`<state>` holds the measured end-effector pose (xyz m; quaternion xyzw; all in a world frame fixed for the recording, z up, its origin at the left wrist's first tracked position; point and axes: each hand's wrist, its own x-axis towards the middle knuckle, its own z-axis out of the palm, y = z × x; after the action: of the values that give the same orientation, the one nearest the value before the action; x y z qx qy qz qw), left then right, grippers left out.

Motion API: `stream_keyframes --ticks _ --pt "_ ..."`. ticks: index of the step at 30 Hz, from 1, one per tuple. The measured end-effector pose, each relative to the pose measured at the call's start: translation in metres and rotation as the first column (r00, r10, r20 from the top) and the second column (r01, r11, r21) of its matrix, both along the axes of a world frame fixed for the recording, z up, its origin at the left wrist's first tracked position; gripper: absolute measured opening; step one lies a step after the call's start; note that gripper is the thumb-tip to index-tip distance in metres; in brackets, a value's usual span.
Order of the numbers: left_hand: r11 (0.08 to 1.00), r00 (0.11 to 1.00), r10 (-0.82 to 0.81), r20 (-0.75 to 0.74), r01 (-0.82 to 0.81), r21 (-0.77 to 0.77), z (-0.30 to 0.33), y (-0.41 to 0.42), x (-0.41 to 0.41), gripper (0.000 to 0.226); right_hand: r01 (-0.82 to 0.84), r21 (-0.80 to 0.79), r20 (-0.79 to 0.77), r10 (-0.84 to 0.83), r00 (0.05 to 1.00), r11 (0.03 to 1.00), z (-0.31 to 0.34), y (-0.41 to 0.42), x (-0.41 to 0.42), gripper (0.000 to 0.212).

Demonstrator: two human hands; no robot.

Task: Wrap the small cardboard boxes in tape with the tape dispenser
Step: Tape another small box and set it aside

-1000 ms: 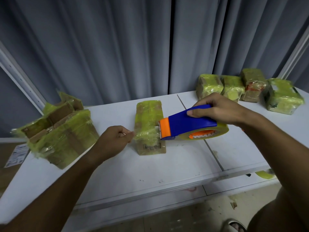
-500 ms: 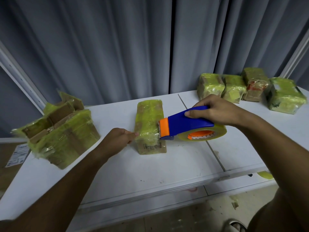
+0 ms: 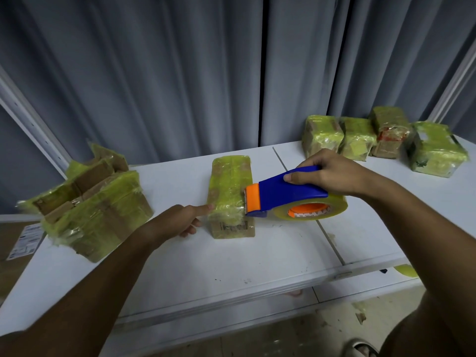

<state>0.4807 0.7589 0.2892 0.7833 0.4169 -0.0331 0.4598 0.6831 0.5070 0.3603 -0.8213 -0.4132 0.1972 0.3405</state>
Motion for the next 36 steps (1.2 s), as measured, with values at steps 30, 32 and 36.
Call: stream_keyframes --ticks 30,32,36 --pt "0.522 0.648 -0.672 0.358 0.071 0.85 -0.051 0.006 -0.007 0.042 -0.002 -0.005 -0.056 0.002 0.998 1.0 -0.005 0.001 0.004 0.031" --pt "0.549 0.637 -0.675 0.374 0.094 0.831 -0.049 0.006 -0.008 0.044 0.003 -0.009 -0.058 -0.004 0.998 1.0 -0.004 0.0 0.004 0.032" --pt "0.572 0.631 -0.67 0.392 0.102 0.814 -0.047 0.008 -0.009 0.049 0.009 -0.012 -0.052 -0.009 0.999 1.0 -0.004 0.002 0.003 0.034"
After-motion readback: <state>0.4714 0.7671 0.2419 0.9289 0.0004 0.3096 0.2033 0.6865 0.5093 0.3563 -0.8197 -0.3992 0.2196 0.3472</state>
